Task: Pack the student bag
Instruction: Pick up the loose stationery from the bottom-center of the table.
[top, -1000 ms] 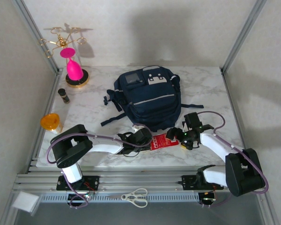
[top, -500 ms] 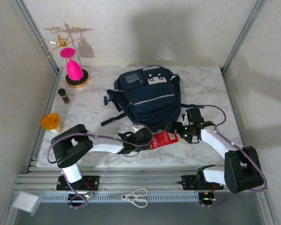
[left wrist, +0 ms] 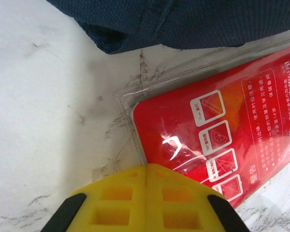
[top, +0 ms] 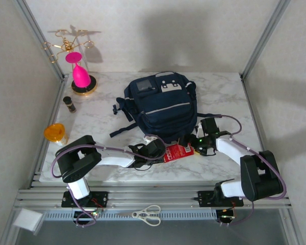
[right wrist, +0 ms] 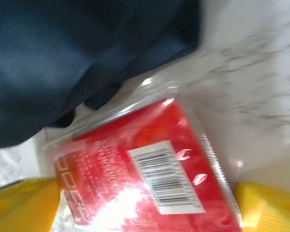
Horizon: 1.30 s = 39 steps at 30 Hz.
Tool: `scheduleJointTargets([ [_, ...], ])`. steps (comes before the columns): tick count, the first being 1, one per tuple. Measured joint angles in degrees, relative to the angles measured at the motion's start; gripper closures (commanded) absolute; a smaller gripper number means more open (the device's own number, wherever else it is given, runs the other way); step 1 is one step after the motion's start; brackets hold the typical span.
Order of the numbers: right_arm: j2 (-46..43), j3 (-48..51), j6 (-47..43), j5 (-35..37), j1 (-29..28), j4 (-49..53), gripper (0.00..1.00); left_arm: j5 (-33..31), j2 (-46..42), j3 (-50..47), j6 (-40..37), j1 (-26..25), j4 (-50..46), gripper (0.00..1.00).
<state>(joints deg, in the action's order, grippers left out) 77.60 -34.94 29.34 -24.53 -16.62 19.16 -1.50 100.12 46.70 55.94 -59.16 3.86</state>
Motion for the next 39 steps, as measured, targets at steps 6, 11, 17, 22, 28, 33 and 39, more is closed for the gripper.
scheduleJointTargets([
  [6,-2.93,0.68,-0.26,-1.68,0.09,0.04,0.11,-1.14,-0.26,-0.42,-0.2,0.42,0.09,1.0],
  [11,-8.5,0.68,-0.28,-3.65,0.26,0.33,0.16,-1.38,-0.42,-0.63,-0.24,0.81,0.17,1.0],
  [17,-11.1,0.68,-0.92,-8.96,0.28,0.35,0.25,-1.29,-0.63,-1.09,-0.44,0.87,0.74,1.0],
  [22,-13.18,0.68,-0.96,-15.74,0.28,0.09,0.45,-0.57,-1.27,-2.51,-0.63,1.16,2.78,1.0],
  [28,-13.42,0.55,-1.75,-15.47,0.31,1.68,0.71,0.35,-1.38,-2.58,-1.09,1.55,2.97,1.0],
  [33,-13.4,0.09,-1.55,-11.69,1.03,3.65,0.93,0.39,-1.73,-2.58,-1.73,1.62,2.49,1.0],
  [39,-14.01,-0.44,-1.49,-11.23,2.51,5.07,1.0,0.35,-4.39,-2.58,-3.63,1.92,-1.68,0.87],
])
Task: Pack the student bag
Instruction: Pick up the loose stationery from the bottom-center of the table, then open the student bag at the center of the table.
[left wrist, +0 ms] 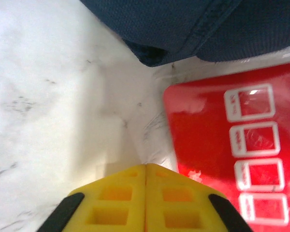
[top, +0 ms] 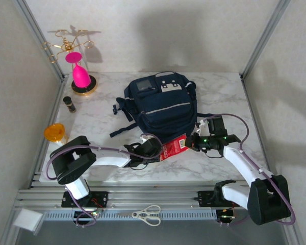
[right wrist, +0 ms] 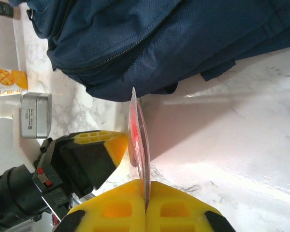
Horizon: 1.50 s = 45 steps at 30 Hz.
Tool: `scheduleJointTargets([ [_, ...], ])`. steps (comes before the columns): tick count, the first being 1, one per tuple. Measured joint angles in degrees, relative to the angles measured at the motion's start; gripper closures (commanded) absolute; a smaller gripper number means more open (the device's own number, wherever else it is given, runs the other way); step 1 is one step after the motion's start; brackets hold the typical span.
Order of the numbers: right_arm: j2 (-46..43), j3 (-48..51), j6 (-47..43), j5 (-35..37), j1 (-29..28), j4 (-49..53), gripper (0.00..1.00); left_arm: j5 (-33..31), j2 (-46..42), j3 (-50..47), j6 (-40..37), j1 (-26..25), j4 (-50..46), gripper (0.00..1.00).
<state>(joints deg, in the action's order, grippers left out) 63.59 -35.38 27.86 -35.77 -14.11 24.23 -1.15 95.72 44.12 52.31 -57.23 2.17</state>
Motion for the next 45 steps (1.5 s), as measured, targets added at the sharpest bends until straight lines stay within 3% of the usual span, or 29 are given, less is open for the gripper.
scheduleJointTargets([
  [6,-6.82,-2.29,0.72,-1.05,4.92,5.16,1.0,-0.04,-9.75,1.9,-6.08,0.09,-5.4,0.68],
  [10,-11.56,-6.75,0.85,-2.05,10.16,11.17,1.0,-2.86,-12.33,11.04,-15.15,0.37,-9.62,0.59],
  [13,-13.64,-10.36,0.85,-2.91,14.03,13.73,1.0,-6.27,-11.15,18.73,-23.54,1.53,-11.74,0.56],
  [16,-15.19,-14.56,0.9,-2.93,17.42,16.65,1.0,-7.76,-8.39,24.46,-32.46,3.69,-12.31,0.47],
  [21,-15.26,-19.96,1.09,0.24,20.87,19.04,1.0,-8.68,-3.41,26.8,-47.1,5.6,-12.57,0.33],
  [27,-14.01,-20.52,3.17,2.86,22.38,17.77,1.0,-10.93,5.22,30.62,-60.11,5.9,-13.18,0.26],
  [36,-12.61,-20.04,4.35,3.26,23.65,14.86,1.0,-12.37,12.98,37.86,-67.14,10.05,-13.29,0.32],
  [45,-11.89,-19.96,4.48,3.19,24.13,14.01,1.0,-10.82,13.14,39.1,-68.61,11.41,-12.5,0.62],
])
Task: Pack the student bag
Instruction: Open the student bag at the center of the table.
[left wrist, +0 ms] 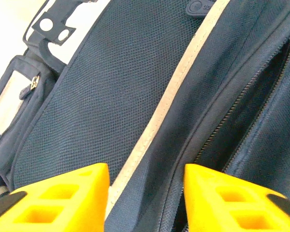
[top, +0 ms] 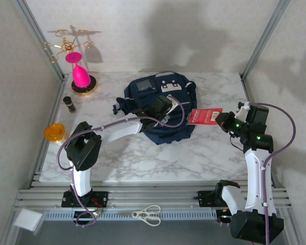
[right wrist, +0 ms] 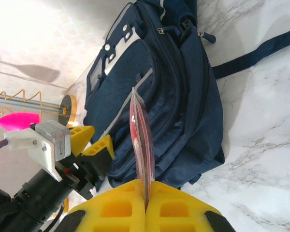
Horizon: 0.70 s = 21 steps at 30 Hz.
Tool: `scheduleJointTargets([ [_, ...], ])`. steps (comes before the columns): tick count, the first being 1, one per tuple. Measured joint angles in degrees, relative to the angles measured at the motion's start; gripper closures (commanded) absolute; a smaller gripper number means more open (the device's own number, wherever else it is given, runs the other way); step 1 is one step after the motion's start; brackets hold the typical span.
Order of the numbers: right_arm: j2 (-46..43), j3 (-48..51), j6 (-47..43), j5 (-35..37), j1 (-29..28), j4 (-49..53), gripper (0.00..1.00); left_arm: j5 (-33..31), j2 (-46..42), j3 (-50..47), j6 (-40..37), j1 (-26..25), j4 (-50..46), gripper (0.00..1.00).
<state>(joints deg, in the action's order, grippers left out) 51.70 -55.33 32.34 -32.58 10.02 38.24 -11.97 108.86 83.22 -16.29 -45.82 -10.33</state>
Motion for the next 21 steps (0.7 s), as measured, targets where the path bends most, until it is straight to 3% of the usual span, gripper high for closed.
scheduleJointTargets([
  [10,0.0,0.87,0.98,-0.26,0.04,-2.08,1.0,-1.25,-1.46,-6.43,-2.58,-1.11,8.98,0.63],
  [16,0.02,1.09,1.36,-0.42,0.13,-2.49,1.0,-2.67,-1.46,-7.93,-4.37,-1.4,12.33,0.58],
  [21,0.13,1.14,1.36,-0.39,0.13,-2.51,1.0,-2.89,-1.31,-8.02,-5.4,-1.68,12.7,0.64],
])
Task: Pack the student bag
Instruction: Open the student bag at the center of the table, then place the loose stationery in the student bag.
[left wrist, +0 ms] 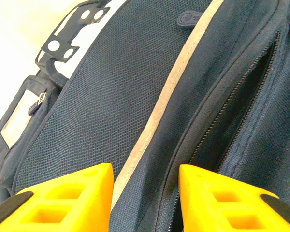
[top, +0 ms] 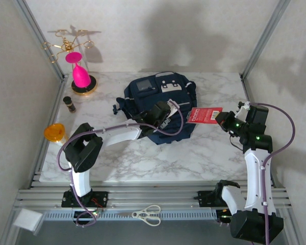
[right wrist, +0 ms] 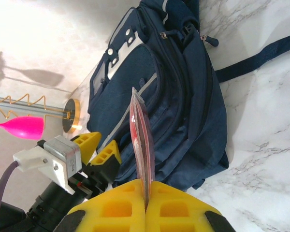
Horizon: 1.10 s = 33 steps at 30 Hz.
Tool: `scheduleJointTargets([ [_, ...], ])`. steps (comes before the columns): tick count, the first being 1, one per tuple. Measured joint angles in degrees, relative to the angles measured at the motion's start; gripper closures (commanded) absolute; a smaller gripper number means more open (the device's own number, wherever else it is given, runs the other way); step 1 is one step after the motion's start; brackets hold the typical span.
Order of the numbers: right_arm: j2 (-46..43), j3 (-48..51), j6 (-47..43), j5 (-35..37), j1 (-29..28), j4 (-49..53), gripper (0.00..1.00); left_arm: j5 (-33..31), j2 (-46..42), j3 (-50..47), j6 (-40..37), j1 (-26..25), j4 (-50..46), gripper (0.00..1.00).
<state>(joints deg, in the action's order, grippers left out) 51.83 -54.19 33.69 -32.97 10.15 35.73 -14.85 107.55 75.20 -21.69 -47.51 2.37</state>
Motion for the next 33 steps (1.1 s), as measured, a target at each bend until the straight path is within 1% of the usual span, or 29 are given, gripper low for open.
scheduleJointTargets([
  [4,0.26,0.0,0.0,0.02,0.0,0.0,1.0,0.35,0.37,0.0,-0.5,-0.15,0.02,0.77],
  [6,0.42,0.0,0.0,0.02,0.0,0.0,1.0,0.68,0.52,0.02,-0.66,-0.22,0.07,0.9],
  [8,0.52,0.2,0.02,0.0,0.0,-0.33,1.0,0.68,0.72,0.11,-0.85,-0.35,0.04,0.99],
  [9,0.55,0.46,0.09,-0.07,0.0,-0.61,1.0,0.66,0.76,0.11,-0.79,-0.39,0.02,1.0],
  [13,0.83,2.82,1.11,-2.38,0.0,-3.34,1.0,0.61,0.79,1.92,-0.26,-0.39,-1.81,1.0],
  [17,2.56,5.75,3.52,-7.13,-0.09,-7.08,1.0,-0.22,0.07,4.92,1.53,-0.39,-3.21,1.0],
  [21,4.2,8.31,6.69,-10.88,-1.64,-12.35,1.0,-0.22,-1.57,5.66,2.69,-0.39,-3.74,1.0],
  [23,5.55,9.35,9.25,-12.79,-2.75,-16.52,1.0,-0.66,-1.77,6.29,3.41,-0.39,-3.76,1.0],
  [27,9.03,11.21,13.35,-13.66,-5.64,-24.06,1.0,-2.21,-1.77,7.37,4.92,-0.39,-4.42,1.0],
  [33,19.82,10.99,18.21,-13.22,-12.59,-36.39,1.0,-4.61,-2.38,7.74,6.34,-0.39,-4.44,1.0],
])
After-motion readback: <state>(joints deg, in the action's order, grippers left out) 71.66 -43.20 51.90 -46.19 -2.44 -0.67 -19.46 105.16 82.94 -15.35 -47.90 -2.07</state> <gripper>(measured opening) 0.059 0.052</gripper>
